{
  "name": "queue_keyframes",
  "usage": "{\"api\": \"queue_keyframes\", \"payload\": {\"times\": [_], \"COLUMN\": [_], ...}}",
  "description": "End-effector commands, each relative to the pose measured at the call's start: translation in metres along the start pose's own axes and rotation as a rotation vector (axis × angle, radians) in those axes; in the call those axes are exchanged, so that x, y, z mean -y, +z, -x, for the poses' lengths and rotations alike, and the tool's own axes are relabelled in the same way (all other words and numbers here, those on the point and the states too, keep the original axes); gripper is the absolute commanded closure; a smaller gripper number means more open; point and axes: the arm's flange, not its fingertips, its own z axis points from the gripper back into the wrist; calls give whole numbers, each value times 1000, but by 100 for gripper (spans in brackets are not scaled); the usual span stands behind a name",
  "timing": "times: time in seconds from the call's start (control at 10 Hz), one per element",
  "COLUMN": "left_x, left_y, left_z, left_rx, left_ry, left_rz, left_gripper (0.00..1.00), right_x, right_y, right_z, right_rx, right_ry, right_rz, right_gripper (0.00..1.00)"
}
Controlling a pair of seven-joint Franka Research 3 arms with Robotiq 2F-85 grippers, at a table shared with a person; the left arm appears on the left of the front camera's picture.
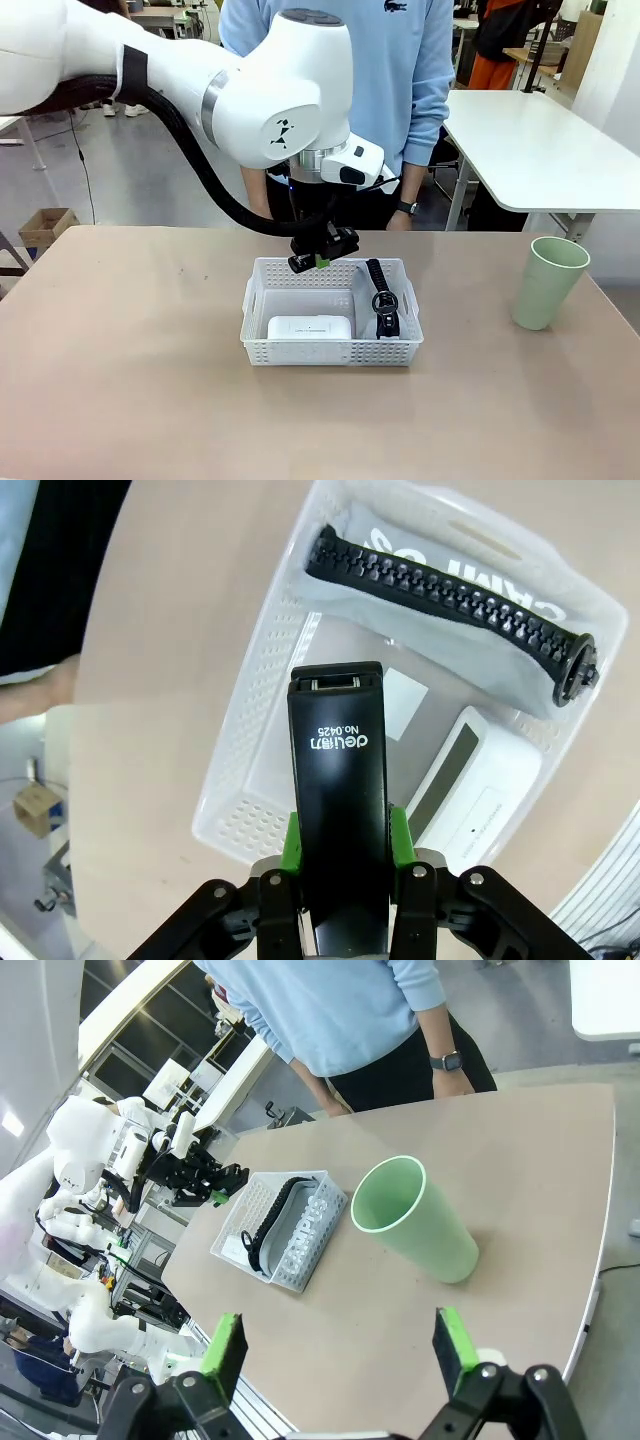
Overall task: Efficiently arrange items inside the basket to fit them all.
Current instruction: Pick up the Stapler and place it inside the Organizing basket.
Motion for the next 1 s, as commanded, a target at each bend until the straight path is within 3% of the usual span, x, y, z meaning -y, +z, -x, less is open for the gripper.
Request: {"api": "queue_keyframes", "payload": {"times": [0.0, 0.3, 0.4, 0.6, 0.7, 0.9], "left_x": [1, 0, -9, -18, -21, -33], "left_y": [10, 4, -16, -59, -72, -98], "left_z": [2, 0, 2, 3, 2, 0], "left_rx": [-1, 4, 42, 57, 66, 0], "left_ry": [11, 0, 40, -16, 39, 24], "left_rz": [-21, -4, 26, 96, 78, 130], "left_gripper": [63, 63, 63, 63, 63, 63], "right_x": [0, 0, 0, 0, 0, 0], "right_y": [1, 1, 1, 1, 1, 1], "right_z": [-2, -2, -2, -2, -2, -2], "right_rx": [22, 22, 22, 22, 22, 22], "right_ry": [23, 23, 23, 23, 23, 23], "right_rz": [-13, -13, -13, -13, -13, -13], "right_gripper": [0, 0, 0, 0, 0, 0]}}
